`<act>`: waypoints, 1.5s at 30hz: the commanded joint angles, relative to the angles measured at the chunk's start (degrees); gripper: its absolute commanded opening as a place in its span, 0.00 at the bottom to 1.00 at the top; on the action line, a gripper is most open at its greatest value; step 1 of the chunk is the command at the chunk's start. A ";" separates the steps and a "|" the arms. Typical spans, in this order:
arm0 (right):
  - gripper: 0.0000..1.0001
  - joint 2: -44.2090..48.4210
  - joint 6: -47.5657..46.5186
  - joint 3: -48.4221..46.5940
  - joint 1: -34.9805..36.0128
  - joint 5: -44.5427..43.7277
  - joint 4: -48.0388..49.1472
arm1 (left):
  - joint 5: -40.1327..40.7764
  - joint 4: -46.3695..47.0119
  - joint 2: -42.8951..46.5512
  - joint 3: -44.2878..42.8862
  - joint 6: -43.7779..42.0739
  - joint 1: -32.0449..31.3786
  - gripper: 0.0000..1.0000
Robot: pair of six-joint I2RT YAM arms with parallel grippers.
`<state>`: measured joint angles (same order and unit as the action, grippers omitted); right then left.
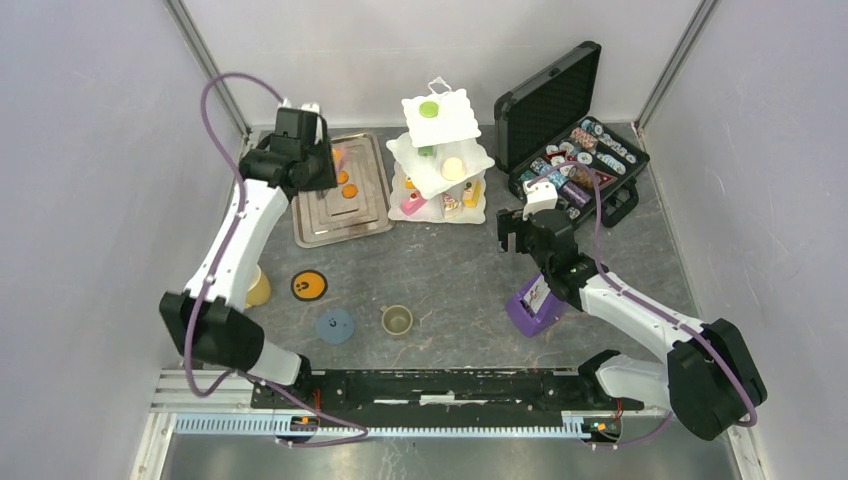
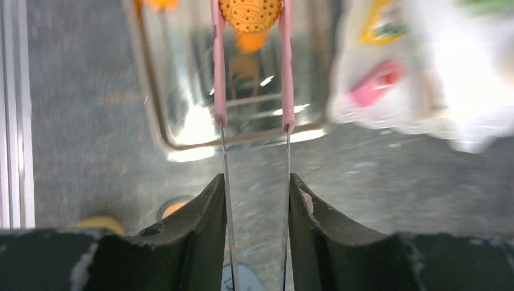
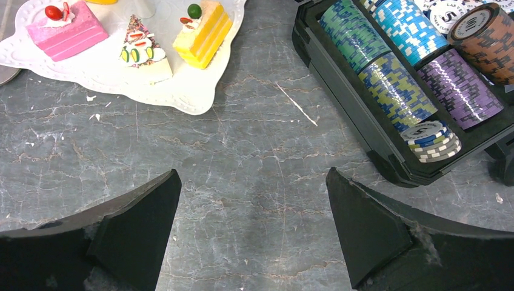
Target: Serve the afternoon tea
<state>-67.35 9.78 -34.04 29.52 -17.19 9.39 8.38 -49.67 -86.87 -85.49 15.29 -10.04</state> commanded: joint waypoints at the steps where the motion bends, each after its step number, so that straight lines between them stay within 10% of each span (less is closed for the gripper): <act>1: 0.98 0.46 -0.26 -2.27 0.19 -1.56 1.12 | 0.62 0.79 9.03 -11.04 -4.03 -9.13 0.30; 10: 0.98 1.02 -0.37 -2.17 0.19 -1.97 1.15 | -3.69 2.80 9.74 -21.48 -4.92 -26.17 0.30; 20: 0.98 1.73 -0.32 -1.99 0.19 -2.37 0.98 | 12.78 -3.54 -11.79 -43.81 -6.52 -39.15 0.30; 45: 0.98 1.44 -0.03 -1.82 0.19 -1.72 1.41 | 23.74 -8.60 -24.11 -51.70 -2.13 -39.26 0.54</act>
<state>-66.81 9.74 -34.04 29.52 -18.28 9.39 31.03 -59.37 -111.07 -134.74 12.36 -49.47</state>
